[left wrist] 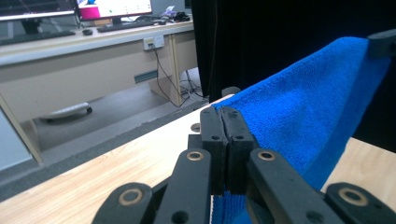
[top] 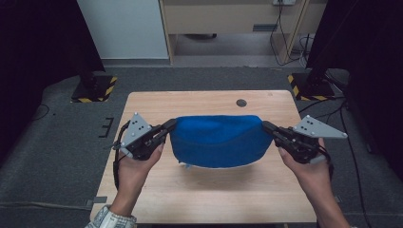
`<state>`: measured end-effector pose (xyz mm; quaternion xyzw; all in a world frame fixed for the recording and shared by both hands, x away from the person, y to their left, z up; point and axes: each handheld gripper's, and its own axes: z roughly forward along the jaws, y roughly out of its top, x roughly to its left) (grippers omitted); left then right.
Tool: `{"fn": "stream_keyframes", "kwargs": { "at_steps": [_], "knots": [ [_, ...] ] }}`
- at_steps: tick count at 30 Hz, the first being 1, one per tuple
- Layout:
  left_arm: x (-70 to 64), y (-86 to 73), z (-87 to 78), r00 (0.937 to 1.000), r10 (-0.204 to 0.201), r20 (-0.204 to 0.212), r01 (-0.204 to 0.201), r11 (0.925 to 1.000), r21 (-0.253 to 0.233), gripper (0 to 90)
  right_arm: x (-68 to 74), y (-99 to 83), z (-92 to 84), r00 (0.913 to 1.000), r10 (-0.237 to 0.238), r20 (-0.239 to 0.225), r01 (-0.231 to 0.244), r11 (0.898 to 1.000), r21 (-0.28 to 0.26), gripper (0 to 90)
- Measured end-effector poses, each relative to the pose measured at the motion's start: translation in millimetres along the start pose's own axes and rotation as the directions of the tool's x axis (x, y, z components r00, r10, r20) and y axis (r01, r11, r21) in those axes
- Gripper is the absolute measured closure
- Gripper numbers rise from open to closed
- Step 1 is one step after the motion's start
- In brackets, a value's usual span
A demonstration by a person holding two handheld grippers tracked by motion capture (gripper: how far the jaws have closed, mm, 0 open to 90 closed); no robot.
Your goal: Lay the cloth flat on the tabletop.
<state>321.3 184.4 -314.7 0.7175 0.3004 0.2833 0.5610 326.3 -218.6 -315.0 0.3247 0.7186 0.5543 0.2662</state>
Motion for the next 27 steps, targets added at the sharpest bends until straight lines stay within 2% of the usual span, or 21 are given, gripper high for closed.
{"fn": "stream_keyframes", "kwargs": {
  "at_steps": [4, 7, 9, 12, 13, 15, 17, 18, 19, 20, 21, 23, 27],
  "knots": [
    [-8.5, 10.1, -6.6, 0.9996, 0.011, 0.027, -0.011, 0.9999, 0.000, 88.5, 2.5, 1.0, -11.9, 1.0000, -0.003, 0.008, 0.003, 1.000, 0.000, 89.0],
    [-3.1, 7.6, 8.8, 0.9998, 0.013, 0.017, -0.014, 0.9975, 0.069, 88.5, 0.8, 0.5, -6.8, 0.9995, 0.011, 0.029, -0.012, 0.999, 0.043, 89.0],
    [5.6, -2.0, 27.9, 1.0000, 0.005, 0.008, -0.006, 0.9912, 0.132, 88.5, -2.5, -4.2, 6.5, 0.9967, 0.028, 0.076, -0.037, 0.992, 0.120, 89.0],
    [24.1, -25.5, 61.0, 0.9980, -0.062, 0.011, 0.058, 0.9756, 0.212, 88.5, -9.0, -18.4, 35.5, 0.9949, 0.009, 0.100, -0.030, 0.978, 0.204, 89.0],
    [27.5, -31.1, 68.1, 0.9982, -0.060, 0.006, 0.057, 0.9727, 0.225, 88.5, -13.1, -26.0, 48.6, 0.9951, 0.010, 0.098, -0.033, 0.972, 0.234, 89.1],
    [35.6, -46.9, 85.7, 0.9971, -0.076, -0.001, 0.074, 0.9648, 0.252, 88.5, -18.4, -36.6, 66.0, 0.9953, 0.011, 0.096, -0.036, 0.965, 0.260, 89.1],
    [41.8, -62.9, 102.1, 0.9965, -0.081, -0.022, 0.084, 0.9534, 0.290, 88.5, -23.2, -48.0, 83.4, 0.9961, 0.027, 0.084, -0.049, 0.964, 0.262, 89.0],
    [43.4, -68.7, 107.7, 0.9966, -0.077, -0.030, 0.083, 0.9493, 0.303, 88.5, -25.3, -54.2, 92.7, 0.9964, 0.021, 0.082, -0.042, 0.962, 0.269, 89.0],
    [44.8, -72.5, 111.0, 0.9965, -0.075, -0.037, 0.083, 0.9471, 0.310, 88.5, -26.9, -59.0, 99.1, 0.9960, 0.019, 0.088, -0.043, 0.960, 0.278, 89.0],
    [47.3, -77.8, 114.6, 0.9951, -0.089, -0.043, 0.098, 0.9442, 0.314, 88.5, -28.1, -62.7, 103.7, 0.9955, 0.021, 0.092, -0.047, 0.957, 0.286, 89.0],
    [49.0, -81.1, 116.6, 0.9943, -0.095, -0.049, 0.106, 0.9431, 0.315, 88.5, -30.2, -68.7, 110.6, 0.9948, 0.016, 0.100, -0.046, 0.951, 0.305, 89.0],
    [51.6, -85.5, 118.7, 0.9940, -0.087, -0.066, 0.104, 0.9415, 0.321, 88.5, -32.5, -75.5, 117.1, 0.9938, 0.025, 0.108, -0.059, 0.947, 0.317, 89.0],
    [60.5, -91.4, 118.3, 0.9895, -0.106, -0.098, 0.132, 0.9378, 0.321, 88.5, -34.4, -83.5, 124.8, 0.9940, 0.042, 0.101, -0.072, 0.948, 0.309, 88.9]
  ]
}}
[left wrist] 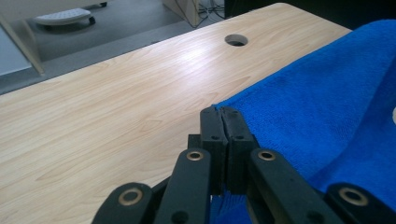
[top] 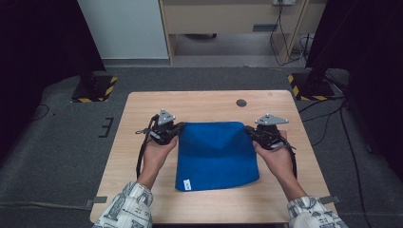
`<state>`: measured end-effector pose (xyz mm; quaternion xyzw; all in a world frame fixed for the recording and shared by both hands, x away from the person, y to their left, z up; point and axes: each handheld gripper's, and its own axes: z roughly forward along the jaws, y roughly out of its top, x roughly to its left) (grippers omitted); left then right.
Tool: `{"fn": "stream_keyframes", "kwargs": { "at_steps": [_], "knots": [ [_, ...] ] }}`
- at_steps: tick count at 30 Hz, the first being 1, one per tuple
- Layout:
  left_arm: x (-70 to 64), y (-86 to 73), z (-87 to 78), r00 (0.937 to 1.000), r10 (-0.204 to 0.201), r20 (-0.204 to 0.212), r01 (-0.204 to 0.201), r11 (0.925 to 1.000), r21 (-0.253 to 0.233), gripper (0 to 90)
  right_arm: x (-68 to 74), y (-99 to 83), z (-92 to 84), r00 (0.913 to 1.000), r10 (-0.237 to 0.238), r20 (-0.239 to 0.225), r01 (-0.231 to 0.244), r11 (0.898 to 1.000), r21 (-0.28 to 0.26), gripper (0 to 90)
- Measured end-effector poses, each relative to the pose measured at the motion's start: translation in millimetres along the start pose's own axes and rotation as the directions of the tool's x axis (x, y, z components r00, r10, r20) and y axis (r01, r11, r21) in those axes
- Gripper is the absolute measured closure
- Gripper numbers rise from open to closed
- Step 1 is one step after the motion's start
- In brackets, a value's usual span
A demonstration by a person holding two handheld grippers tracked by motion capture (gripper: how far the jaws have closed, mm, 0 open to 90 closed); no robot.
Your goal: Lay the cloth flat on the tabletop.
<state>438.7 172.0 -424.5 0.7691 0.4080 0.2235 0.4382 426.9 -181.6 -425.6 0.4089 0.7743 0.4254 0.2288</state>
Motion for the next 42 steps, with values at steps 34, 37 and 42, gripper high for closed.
{"fn": "stream_keyframes", "kwargs": {
  "at_steps": [34, 37, 42],
  "knots": [
    [26.2, 15.8, 56.7, 0.9925, -0.035, -0.118, 0.039, 0.9986, 0.036, 60.6, -31.2, -2.1, 70.7, 0.9782, 0.087, 0.189, -0.091, 0.996, 0.016, 36.0],
    [26.0, 17.1, 48.1, 0.9926, -0.026, -0.119, 0.031, 0.9988, 0.039, 57.0, -31.6, -1.4, 62.3, 0.9800, 0.084, 0.180, -0.089, 0.996, 0.020, 31.5],
    [18.9, 12.9, 27.8, 0.9950, 0.006, -0.100, 0.000, 0.9986, 0.052, 54.3, -26.5, -7.7, 43.0, 0.9855, 0.083, 0.148, -0.089, 0.996, 0.032, 31.2]
  ]
}}
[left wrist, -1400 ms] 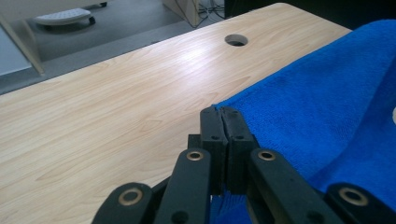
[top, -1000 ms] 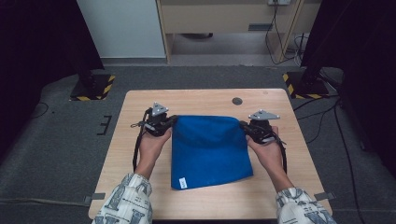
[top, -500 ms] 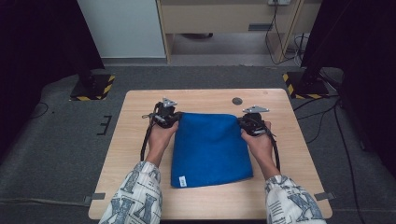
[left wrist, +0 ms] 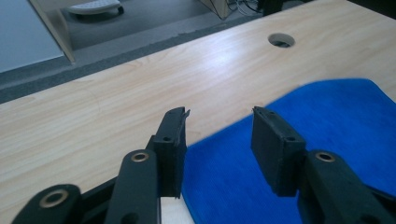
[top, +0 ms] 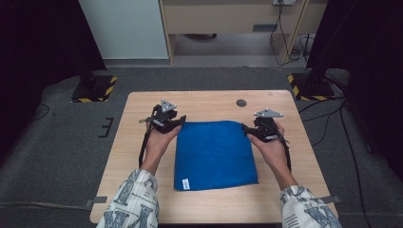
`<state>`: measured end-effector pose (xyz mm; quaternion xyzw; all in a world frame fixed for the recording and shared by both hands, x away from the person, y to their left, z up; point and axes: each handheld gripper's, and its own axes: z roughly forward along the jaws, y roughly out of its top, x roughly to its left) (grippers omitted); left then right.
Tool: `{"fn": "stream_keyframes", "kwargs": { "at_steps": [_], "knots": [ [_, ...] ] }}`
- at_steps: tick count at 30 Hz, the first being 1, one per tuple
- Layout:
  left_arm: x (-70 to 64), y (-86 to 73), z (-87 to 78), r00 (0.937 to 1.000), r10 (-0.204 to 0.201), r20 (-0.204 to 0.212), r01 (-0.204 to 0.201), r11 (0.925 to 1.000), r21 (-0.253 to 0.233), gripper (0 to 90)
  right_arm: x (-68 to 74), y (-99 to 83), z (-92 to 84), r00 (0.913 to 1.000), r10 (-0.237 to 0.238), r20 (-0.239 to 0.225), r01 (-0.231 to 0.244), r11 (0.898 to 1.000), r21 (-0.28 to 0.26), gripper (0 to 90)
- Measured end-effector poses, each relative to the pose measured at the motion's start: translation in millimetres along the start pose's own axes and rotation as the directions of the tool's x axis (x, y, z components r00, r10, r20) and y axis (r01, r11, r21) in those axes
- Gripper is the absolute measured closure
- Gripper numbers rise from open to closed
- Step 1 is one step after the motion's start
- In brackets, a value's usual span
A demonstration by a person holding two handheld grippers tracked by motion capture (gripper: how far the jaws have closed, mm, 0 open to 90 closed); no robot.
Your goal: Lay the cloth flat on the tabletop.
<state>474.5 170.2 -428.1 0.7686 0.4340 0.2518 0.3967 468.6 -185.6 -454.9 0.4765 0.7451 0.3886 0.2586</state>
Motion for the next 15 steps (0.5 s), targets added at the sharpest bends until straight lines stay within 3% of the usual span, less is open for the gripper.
{"fn": "stream_keyframes", "kwargs": {
  "at_steps": [4, 8, 12, 13, 15],
  "knots": [
    [-5.4, -11.3, -14.2, 0.9998, 0.016, 0.012, -0.016, 0.9999, 0.001, 53.7, 2.4, -11.7, -12.6, 0.9996, 0.002, -0.028, -0.001, 1.000, 0.013, 34.0],
    [-10.5, -28.3, -20.1, 0.9992, 0.016, 0.036, -0.017, 0.9998, 0.011, 53.1, 3.0, -23.9, -15.2, 0.9982, 0.015, -0.058, -0.013, 1.000, 0.029, 43.5],
    [-13.3, -44.1, -18.1, 0.9989, 0.018, 0.044, -0.020, 0.9993, 0.031, 53.6, 0.8, -32.5, -2.1, 0.9973, 0.020, -0.070, -0.016, 0.998, 0.057, 57.2],
    [-13.7, -49.3, -16.9, 0.9988, 0.021, 0.045, -0.023, 0.9989, 0.040, 53.8, -1.4, -35.0, 7.3, 0.9975, 0.021, -0.068, -0.016, 0.997, 0.075, 65.4],
    [-13.8, -56.6, -16.3, 0.9989, 0.014, 0.045, -0.017, 0.9987, 0.048, 54.0, -3.0, -35.7, 12.7, 0.9979, 0.019, -0.061, -0.014, 0.997, 0.082, 68.7]
  ]
}}
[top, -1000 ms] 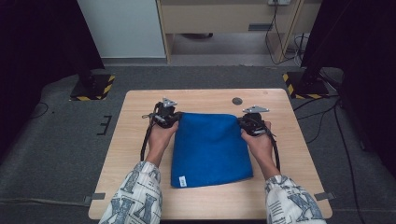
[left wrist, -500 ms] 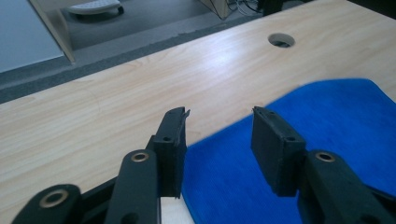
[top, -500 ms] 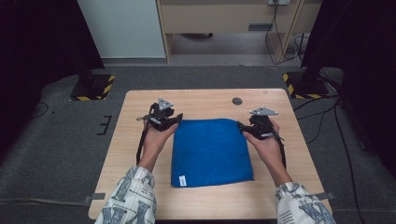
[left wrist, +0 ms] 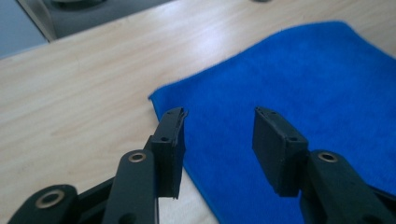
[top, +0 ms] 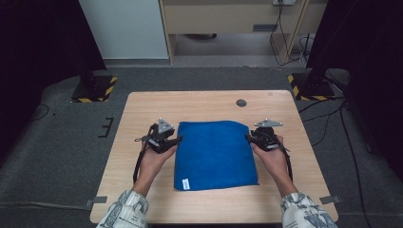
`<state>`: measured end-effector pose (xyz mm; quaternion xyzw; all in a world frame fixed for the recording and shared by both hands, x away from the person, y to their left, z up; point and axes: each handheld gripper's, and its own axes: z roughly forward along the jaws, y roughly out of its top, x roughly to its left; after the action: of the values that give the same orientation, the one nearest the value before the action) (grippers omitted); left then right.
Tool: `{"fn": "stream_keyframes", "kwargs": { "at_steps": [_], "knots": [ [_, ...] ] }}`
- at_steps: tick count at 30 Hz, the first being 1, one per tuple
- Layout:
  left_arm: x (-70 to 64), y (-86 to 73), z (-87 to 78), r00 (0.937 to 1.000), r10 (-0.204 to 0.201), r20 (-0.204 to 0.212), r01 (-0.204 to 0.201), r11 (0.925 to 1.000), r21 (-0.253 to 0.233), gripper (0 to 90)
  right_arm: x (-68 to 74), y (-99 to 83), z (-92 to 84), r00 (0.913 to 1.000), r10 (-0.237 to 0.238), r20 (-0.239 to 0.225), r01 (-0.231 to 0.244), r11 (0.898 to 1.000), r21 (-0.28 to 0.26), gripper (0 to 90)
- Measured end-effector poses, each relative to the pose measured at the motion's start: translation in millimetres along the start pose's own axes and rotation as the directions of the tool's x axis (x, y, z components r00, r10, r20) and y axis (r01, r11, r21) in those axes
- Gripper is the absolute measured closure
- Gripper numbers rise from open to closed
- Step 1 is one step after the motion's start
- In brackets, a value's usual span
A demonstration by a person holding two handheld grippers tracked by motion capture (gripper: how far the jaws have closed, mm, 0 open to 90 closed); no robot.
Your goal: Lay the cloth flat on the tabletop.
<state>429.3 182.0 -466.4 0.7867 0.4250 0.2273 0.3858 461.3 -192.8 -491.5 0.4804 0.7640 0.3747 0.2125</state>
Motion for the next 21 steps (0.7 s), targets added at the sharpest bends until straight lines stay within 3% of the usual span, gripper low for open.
{"fn": "stream_keyframes", "kwargs": {
  "at_steps": [4, 6, 9, 10, 15, 17, 18, 21],
  "knots": [
    [-2.3, -18.6, -3.3, 1.0000, 0.006, 0.005, -0.006, 0.9998, 0.019, 54.2, -8.9, -1.1, 24.6, 0.9994, 0.028, 0.019, -0.028, 0.999, 0.035, 73.3],
    [-3.7, -26.8, -11.1, 0.9997, 0.026, 0.000, -0.026, 0.9994, 0.021, 54.2, -14.2, -2.5, 36.6, 0.9982, 0.053, 0.028, -0.055, 0.997, 0.047, 71.1],
    [-4.3, -38.8, -22.3, 0.9998, 0.004, 0.022, -0.004, 1.0000, 0.002, 55.0, -18.4, -2.6, 49.1, 0.9961, 0.083, 0.028, -0.084, 0.995, 0.049, 63.7],
    [-5.1, -43.9, -25.2, 0.9995, 0.010, 0.028, -0.011, 0.9999, 0.004, 55.0, -21.7, -1.5, 55.4, 0.9926, 0.117, 0.033, -0.118, 0.992, 0.043, 60.8],
    [-7.2, -56.4, -29.2, 0.9987, -0.003, 0.051, 0.004, 1.0000, -0.004, 55.3, -28.5, 0.4, 61.5, 0.9845, 0.171, 0.039, -0.173, 0.984, 0.039, 62.2],
    [-7.5, -56.8, -30.2, 0.9986, -0.007, 0.053, 0.008, 0.9999, -0.015, 55.4, -31.4, 1.1, 63.5, 0.9807, 0.195, 0.015, -0.195, 0.980, 0.040, 66.4],
    [-7.3, -56.4, -30.8, 0.9984, -0.010, 0.055, 0.012, 0.9997, -0.020, 55.5, -31.6, 2.1, 63.4, 0.9807, 0.195, -0.010, -0.195, 0.980, 0.034, 70.2],
    [-6.2, -55.2, -31.8, 0.9984, -0.017, 0.053, 0.018, 0.9995, -0.028, 55.5, -30.3, 2.5, 63.3, 0.9848, 0.171, -0.028, -0.170, 0.984, 0.043, 74.6]
  ]
}}
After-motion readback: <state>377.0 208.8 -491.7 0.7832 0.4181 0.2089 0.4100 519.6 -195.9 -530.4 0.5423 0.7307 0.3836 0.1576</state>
